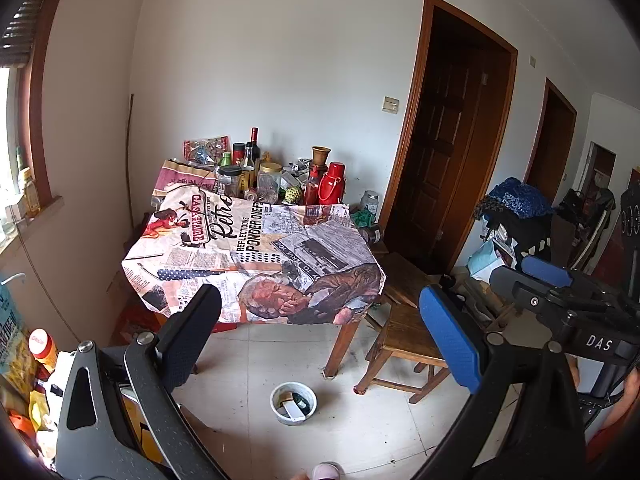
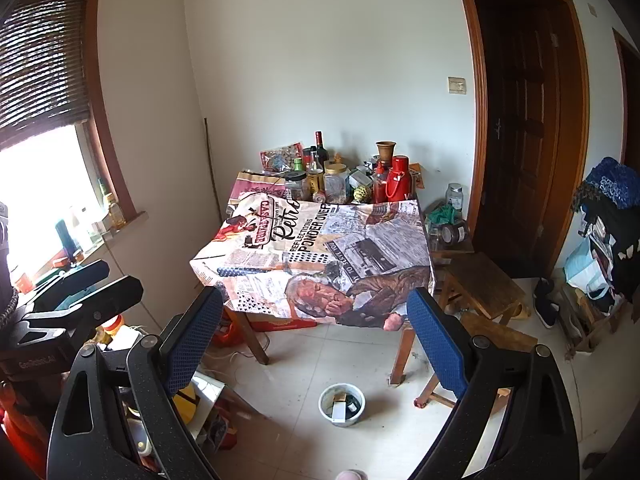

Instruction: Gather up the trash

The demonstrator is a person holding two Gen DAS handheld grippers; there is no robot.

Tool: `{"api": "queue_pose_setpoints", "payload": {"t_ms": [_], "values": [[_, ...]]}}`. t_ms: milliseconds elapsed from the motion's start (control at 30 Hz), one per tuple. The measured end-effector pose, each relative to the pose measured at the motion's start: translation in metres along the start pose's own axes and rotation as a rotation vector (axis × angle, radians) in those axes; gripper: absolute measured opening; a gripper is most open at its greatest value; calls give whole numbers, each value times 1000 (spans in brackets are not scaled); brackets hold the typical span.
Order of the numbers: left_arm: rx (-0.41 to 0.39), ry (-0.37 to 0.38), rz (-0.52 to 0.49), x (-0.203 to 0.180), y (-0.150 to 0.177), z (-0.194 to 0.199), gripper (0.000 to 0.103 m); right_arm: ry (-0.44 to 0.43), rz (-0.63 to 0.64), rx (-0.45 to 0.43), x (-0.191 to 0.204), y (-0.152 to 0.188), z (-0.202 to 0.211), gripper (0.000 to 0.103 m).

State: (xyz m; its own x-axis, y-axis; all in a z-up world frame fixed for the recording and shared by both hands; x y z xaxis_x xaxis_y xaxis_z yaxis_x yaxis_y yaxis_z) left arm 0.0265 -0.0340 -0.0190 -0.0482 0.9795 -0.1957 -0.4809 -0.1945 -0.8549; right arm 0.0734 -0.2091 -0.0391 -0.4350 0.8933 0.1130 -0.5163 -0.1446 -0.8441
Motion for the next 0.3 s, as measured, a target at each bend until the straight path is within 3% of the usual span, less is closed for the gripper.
{"api": "queue_pose_setpoints", "payload": {"t_ms": [300], "values": [[6, -11, 1, 3, -3, -7, 100, -5, -21, 7, -5, -5, -9, 92]]}}
Point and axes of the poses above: each gripper's, at about its wrist camera, not at the fingertips, and z roughly against the way its jaws point, x to its left, y to its underside, the point moved 3 cm from there along -z, roughly the way its jaws point, and after that the axes turned 5 degrees about y, right-handed, at the moved point
